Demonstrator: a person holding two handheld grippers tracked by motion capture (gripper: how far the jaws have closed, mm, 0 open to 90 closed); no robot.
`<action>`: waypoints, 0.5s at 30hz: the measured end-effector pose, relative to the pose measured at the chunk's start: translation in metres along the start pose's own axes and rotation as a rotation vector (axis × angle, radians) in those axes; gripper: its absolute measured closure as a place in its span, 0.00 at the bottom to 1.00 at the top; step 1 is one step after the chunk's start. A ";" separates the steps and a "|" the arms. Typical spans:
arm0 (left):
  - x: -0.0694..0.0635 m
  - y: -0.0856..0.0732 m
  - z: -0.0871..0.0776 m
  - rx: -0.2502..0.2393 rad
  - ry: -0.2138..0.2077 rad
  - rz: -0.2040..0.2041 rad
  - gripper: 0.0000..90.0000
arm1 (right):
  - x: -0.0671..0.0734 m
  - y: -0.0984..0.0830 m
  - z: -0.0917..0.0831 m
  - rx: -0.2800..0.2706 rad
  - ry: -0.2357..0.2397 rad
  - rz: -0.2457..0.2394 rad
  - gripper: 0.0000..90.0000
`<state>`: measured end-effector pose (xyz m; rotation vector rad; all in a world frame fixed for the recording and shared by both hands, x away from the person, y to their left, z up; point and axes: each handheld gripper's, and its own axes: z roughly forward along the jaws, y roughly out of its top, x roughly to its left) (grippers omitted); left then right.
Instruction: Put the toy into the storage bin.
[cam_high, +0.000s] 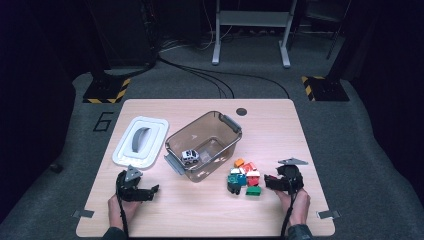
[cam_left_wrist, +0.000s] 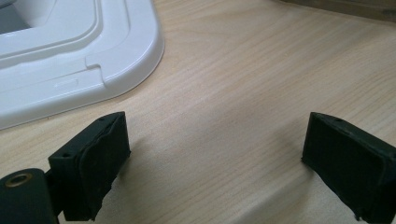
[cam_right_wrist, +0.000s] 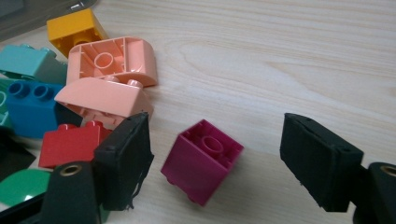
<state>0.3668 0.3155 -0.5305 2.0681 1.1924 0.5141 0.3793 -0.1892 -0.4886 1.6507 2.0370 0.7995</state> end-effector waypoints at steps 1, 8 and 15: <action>0.000 0.000 0.000 0.000 0.000 0.000 0.08 | 0.002 0.001 0.003 -0.001 -0.011 -0.004 0.30; 0.000 0.000 0.000 -0.001 0.001 0.001 0.08 | -0.004 -0.002 0.002 0.046 -0.061 -0.003 0.39; 0.000 0.000 0.000 0.000 0.001 0.001 0.08 | -0.020 -0.008 -0.004 0.062 -0.050 0.027 0.50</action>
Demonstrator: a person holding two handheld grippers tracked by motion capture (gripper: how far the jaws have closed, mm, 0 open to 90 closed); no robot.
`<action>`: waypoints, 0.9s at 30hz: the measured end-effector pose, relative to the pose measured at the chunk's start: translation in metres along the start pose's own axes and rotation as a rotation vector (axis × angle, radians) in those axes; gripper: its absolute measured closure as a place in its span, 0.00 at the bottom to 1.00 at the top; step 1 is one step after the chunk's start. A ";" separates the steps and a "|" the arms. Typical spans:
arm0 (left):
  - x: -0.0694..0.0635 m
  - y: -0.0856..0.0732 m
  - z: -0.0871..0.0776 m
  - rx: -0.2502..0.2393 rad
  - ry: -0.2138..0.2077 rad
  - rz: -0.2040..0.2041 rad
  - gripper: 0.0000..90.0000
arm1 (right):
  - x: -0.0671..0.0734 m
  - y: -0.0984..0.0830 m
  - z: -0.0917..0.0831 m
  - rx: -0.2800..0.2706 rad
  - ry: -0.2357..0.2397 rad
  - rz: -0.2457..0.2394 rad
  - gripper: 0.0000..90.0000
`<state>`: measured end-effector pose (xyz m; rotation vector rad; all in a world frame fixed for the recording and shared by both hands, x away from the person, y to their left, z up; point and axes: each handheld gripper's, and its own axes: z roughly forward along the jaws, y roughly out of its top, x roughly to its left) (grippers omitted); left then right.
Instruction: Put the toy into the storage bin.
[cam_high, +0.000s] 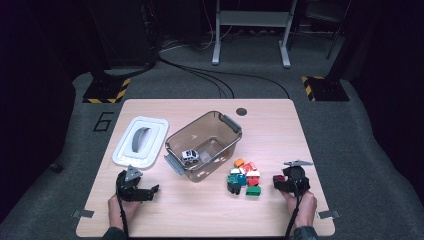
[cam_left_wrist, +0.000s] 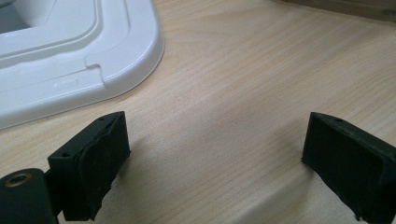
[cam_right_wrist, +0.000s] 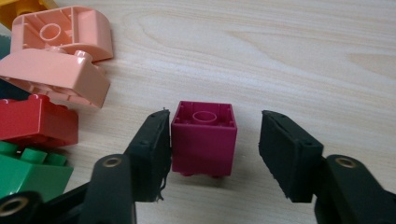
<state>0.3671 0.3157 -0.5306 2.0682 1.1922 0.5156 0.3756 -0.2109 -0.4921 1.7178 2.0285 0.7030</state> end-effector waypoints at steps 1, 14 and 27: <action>0.000 0.000 0.000 0.000 0.000 -0.001 0.08 | -0.001 0.000 0.000 0.002 0.006 -0.002 0.51; -0.001 0.000 0.001 -0.010 0.007 -0.008 0.08 | -0.002 0.001 0.004 -0.021 0.043 -0.039 0.65; -0.001 0.001 0.001 -0.004 -0.001 0.001 0.08 | 0.002 0.021 -0.009 -0.072 0.093 -0.045 0.65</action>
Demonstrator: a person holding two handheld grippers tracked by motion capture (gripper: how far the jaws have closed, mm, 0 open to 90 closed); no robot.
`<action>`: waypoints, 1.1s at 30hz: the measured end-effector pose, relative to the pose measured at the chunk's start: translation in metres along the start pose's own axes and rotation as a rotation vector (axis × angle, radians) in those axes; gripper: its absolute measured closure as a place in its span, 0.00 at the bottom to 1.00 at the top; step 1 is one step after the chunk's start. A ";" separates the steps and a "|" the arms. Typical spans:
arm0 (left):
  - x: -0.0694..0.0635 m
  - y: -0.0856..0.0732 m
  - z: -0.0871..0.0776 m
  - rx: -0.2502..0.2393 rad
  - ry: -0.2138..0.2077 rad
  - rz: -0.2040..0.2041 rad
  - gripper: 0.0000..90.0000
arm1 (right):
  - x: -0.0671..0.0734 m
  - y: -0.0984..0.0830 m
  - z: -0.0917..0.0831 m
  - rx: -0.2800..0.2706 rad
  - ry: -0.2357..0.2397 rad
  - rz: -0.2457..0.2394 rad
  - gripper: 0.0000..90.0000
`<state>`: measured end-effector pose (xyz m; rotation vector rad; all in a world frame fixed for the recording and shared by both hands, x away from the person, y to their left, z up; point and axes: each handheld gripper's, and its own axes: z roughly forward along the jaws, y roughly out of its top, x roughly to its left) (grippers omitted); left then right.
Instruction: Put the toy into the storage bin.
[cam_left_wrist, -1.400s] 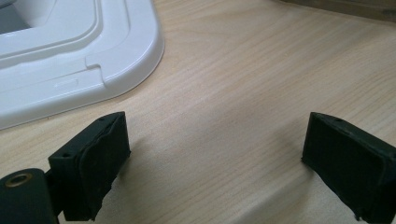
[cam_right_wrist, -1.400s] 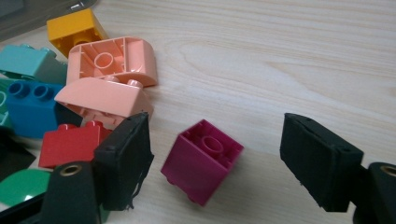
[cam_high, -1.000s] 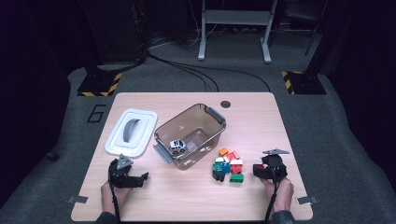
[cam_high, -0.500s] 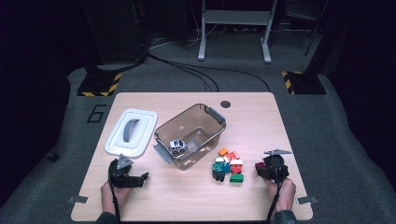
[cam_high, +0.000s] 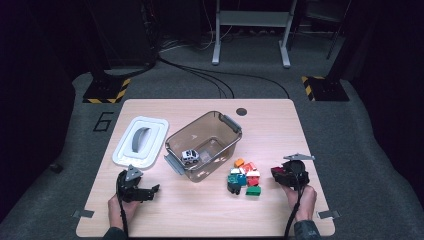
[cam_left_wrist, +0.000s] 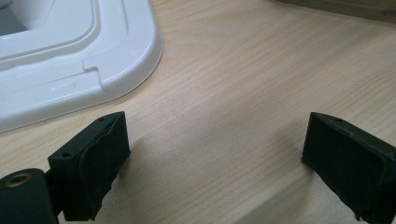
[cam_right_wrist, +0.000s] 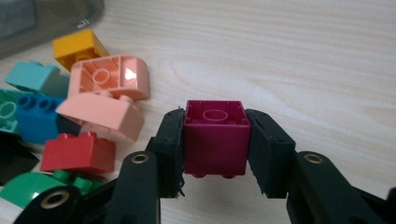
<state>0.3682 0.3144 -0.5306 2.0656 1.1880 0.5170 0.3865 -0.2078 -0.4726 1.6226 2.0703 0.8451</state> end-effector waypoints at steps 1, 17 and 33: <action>0.000 0.000 0.000 0.009 -0.004 0.004 0.08 | 0.001 0.002 0.000 -0.004 0.005 -0.004 0.65; 0.000 0.000 0.001 -0.006 0.002 -0.006 0.08 | 0.010 0.037 0.002 -0.035 0.052 -0.038 0.65; 0.000 0.001 0.002 -0.005 -0.005 -0.001 0.08 | 0.019 0.073 0.005 -0.068 0.096 -0.080 0.65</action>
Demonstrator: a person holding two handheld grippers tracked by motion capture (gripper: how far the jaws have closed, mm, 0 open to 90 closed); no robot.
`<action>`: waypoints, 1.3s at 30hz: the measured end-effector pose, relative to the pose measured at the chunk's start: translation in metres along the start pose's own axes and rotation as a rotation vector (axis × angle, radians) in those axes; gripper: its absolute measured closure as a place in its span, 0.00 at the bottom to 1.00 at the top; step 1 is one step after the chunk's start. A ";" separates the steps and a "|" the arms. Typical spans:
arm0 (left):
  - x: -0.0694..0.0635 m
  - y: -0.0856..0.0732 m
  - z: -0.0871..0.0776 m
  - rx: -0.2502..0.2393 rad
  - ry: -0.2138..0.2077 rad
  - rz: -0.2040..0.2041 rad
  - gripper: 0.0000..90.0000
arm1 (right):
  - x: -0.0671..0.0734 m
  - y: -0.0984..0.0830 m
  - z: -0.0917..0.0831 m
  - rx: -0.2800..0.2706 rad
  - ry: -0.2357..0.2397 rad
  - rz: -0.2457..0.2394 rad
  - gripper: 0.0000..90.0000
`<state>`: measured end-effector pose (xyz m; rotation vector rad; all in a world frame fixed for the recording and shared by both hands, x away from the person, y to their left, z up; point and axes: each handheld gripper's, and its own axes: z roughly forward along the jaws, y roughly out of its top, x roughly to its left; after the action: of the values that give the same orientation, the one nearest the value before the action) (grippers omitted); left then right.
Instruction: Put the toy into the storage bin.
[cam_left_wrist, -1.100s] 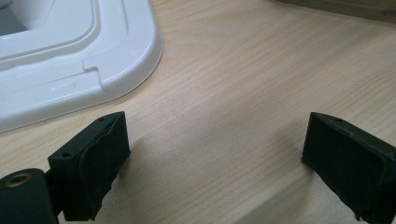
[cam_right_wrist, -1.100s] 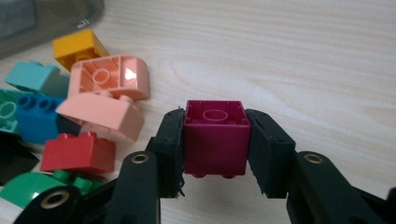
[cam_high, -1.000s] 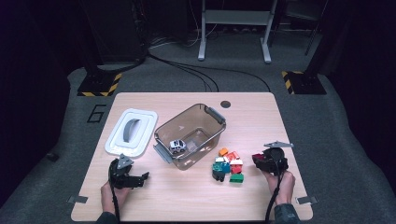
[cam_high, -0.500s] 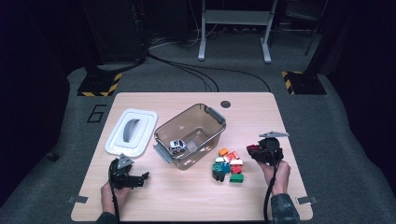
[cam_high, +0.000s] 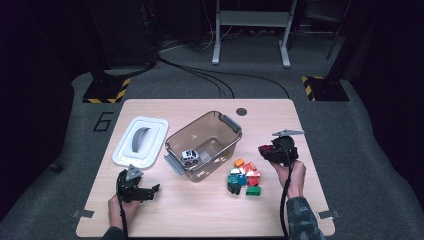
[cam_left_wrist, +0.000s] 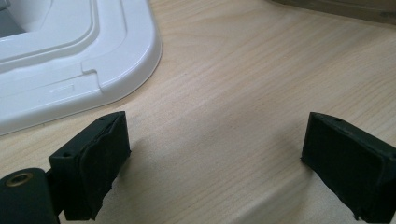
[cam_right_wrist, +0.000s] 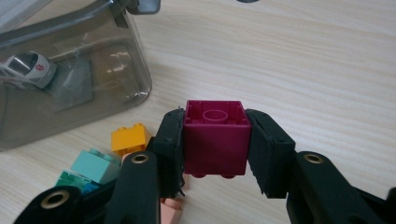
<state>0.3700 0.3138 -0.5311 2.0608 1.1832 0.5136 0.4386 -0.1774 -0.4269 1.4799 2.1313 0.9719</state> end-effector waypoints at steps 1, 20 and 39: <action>0.000 0.000 0.000 -0.002 0.001 -0.001 0.08 | 0.000 0.002 0.001 0.004 0.002 -0.014 0.65; 0.000 0.000 0.000 -0.003 0.003 -0.001 0.09 | 0.005 0.038 0.003 -0.027 0.021 -0.025 0.66; 0.000 0.000 0.000 -0.001 -0.001 0.000 0.09 | 0.015 0.077 -0.003 -0.069 0.028 -0.064 0.66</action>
<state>0.3701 0.3138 -0.5310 2.0600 1.1822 0.5132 0.4817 -0.1480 -0.3686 1.3644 2.1292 1.0377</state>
